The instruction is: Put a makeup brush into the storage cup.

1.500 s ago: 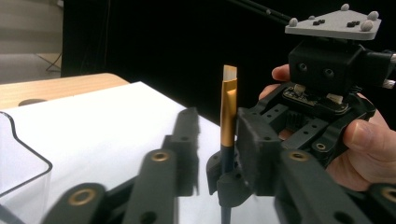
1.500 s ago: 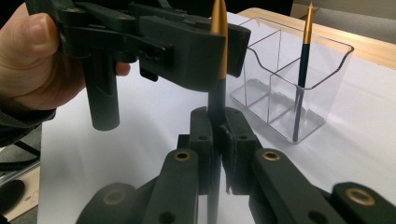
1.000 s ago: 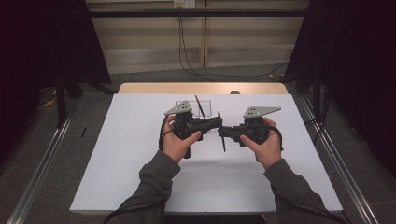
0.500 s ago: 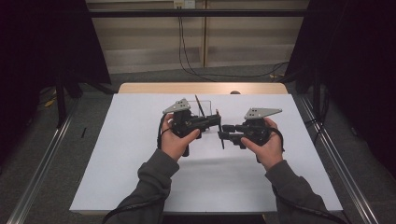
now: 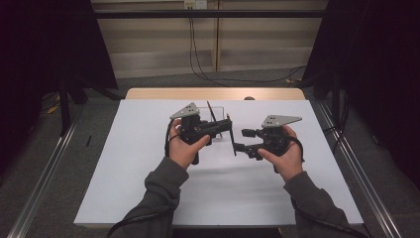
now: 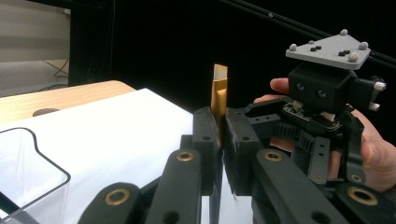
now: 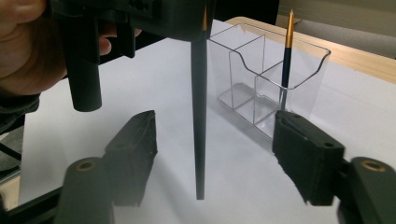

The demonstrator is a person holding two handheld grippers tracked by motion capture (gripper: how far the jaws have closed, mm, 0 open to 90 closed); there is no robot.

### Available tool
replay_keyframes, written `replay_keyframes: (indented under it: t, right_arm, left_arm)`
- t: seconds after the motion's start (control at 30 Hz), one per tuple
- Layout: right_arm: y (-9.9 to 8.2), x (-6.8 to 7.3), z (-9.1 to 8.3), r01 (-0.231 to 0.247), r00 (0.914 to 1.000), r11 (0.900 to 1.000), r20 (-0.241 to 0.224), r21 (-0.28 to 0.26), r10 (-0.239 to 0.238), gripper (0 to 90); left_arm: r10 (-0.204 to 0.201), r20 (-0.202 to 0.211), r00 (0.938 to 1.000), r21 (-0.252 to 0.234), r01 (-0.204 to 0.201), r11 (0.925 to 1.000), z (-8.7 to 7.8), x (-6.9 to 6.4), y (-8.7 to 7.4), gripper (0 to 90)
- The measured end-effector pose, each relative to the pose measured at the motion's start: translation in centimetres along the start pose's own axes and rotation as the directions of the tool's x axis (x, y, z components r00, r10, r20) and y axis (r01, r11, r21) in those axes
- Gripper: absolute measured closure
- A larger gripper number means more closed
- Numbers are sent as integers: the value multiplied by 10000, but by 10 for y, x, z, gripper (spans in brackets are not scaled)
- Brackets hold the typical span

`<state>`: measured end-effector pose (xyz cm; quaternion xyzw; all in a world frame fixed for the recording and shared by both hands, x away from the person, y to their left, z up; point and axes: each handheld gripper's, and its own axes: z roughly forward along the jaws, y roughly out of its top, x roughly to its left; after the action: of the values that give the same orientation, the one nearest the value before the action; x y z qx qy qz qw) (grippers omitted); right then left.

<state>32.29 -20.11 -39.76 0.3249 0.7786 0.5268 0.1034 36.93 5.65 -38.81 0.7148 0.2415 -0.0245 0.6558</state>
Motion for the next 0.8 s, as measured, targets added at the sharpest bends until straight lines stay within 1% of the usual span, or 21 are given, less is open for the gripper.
replay_keyframes:
  t: [0.1, 0.17, 0.2, 0.23, 0.3, 0.43, 0.6, 0.67, 0.7, 0.8]
  right_arm:
    - [-2, 0, -1, 64, 10000, 10000, 22, 23, -64, 210]
    - [-3, 0, -1, -27, 10000, 9999, 88, 122, 26, 177]
    - [-4, 0, -1, -13, 10000, 9999, 99, 150, 12, 173]
    - [-4, 0, -1, 8, 9999, 9998, 120, 176, -10, 173]
    - [-5, 0, -3, 69, 9998, 9998, 195, 203, -72, 170]
    - [-7, -1, -5, 80, 9998, 9999, 203, 127, -83, 146]
    - [-12, -3, -10, 155, 9998, 9998, 83, 82, -156, 97]
    - [-14, -4, -12, 157, 9999, 9999, 53, 13, -157, 97]
    - [-15, -4, -12, 134, 9998, 9999, 157, 44, -135, 97]
    - [-19, -5, -14, 197, 9997, 9998, 159, 62, -197, 92]
  left_arm:
    - [2, -19, 10000, -16, -2, 10000, 0, 0, 0, 841]
    - [-54, -68, 10000, -102, 53, 9999, 0, 1, 1, 840]
    - [-59, -86, 9999, -99, 58, 9999, 0, 1, 1, 841]
    - [22, -85, 10000, -42, -22, 10000, 0, 1, 1, 841]
    - [-37, -118, 9999, -92, 36, 10000, -1, 1, 2, 841]
    - [71, -129, 9999, -89, -72, 9999, -1, 2, 4, 840]
    - [68, -119, 9999, -220, -70, 9997, -1, 2, 6, 840]
    - [202, -197, 9996, -171, -206, 9996, -2, 3, 7, 840]
    - [131, -240, 9996, -225, -136, 9997, -1, 2, 8, 840]
    - [249, -277, 9993, -160, -253, 9996, -1, 4, 9, 840]
